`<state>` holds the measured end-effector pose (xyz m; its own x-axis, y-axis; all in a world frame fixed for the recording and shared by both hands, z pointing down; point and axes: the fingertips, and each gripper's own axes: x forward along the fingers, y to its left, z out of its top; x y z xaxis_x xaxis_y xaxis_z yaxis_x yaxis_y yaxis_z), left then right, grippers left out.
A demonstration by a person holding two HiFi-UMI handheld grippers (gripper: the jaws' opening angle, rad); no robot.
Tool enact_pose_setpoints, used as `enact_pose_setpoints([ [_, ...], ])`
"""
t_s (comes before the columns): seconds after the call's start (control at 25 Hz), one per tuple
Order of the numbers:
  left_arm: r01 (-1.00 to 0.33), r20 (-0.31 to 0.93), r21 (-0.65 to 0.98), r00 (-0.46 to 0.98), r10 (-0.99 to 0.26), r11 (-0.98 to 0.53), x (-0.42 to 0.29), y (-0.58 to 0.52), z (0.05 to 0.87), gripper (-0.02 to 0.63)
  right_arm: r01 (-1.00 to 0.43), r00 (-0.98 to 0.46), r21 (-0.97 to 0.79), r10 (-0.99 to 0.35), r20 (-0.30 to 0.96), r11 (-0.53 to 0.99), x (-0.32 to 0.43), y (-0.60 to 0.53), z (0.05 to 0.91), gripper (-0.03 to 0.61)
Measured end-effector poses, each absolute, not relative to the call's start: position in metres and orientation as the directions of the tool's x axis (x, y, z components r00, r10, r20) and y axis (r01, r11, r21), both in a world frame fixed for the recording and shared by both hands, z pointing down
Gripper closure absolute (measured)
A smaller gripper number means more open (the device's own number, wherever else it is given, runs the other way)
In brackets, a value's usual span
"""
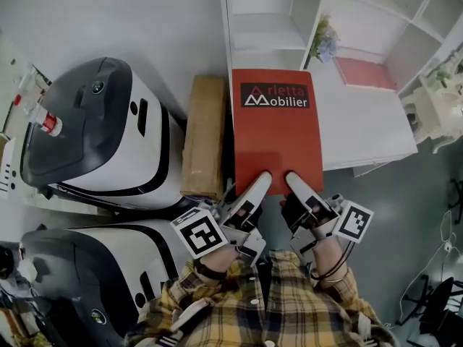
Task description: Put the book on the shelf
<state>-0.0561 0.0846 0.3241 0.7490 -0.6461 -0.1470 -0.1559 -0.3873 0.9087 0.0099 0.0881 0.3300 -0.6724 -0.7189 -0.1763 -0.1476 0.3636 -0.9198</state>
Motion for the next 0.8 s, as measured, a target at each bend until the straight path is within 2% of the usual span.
enact_pose_setpoints([
  [0.36,-0.133,-0.14,0.922,0.762,-0.632,-0.365,-0.073,0.04,0.33,0.397,-0.173,-0.657,-0.924,-0.739,-0.149,0.34,-0.006,0.045,0.334,0.374],
  [0.8,-0.14,-0.144,0.923,0.737,-0.66,-0.358,-0.055,-0.01,0.332,0.396,-0.158,-0.677,-0.923,-0.719,-0.157,0.35,0.011,-0.008,0.334,0.374],
])
